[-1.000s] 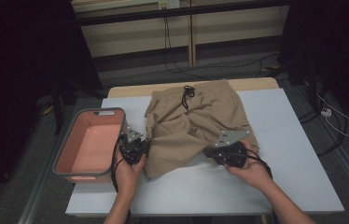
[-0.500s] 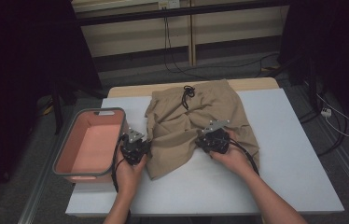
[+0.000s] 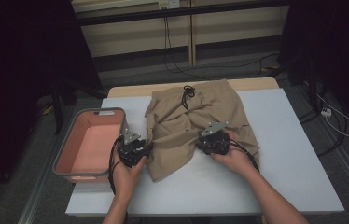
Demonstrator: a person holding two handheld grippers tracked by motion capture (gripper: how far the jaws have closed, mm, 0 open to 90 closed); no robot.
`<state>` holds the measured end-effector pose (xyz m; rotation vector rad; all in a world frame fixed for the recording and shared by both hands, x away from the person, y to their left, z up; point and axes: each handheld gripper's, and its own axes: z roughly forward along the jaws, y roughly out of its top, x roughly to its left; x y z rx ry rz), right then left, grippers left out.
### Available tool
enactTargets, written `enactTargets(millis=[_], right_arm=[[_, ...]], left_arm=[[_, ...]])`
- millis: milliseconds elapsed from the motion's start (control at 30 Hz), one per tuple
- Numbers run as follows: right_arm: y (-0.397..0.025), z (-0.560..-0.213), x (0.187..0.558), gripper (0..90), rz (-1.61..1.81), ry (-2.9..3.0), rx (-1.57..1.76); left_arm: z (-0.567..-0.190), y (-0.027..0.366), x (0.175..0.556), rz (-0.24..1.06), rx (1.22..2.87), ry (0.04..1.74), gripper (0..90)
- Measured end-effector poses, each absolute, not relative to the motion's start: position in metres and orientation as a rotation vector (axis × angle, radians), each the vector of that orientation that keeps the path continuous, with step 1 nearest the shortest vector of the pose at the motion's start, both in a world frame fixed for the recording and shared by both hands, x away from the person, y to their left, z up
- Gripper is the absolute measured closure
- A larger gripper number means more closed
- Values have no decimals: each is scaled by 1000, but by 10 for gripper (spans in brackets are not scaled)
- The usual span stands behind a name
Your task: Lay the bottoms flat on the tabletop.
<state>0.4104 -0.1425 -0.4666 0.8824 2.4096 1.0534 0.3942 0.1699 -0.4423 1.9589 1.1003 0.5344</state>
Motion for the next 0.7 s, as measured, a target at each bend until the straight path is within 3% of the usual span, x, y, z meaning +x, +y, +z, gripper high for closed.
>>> enactTargets(millis=[67, 267, 500, 700], right_arm=[[-144, -467, 412, 862, 1040, 2391, 875], [-144, -462, 405, 875, 1026, 2414, 883], [-154, -447, 367, 887, 1059, 2469, 831], [-163, -448, 330, 889, 1097, 2575, 799]], left_arm=[[-442, 171, 394, 527, 1967, 1100, 575], [-440, 172, 392, 521, 1983, 1088, 578], [-441, 175, 391, 517, 1972, 1105, 569], [-438, 175, 387, 465, 1964, 1116, 496]])
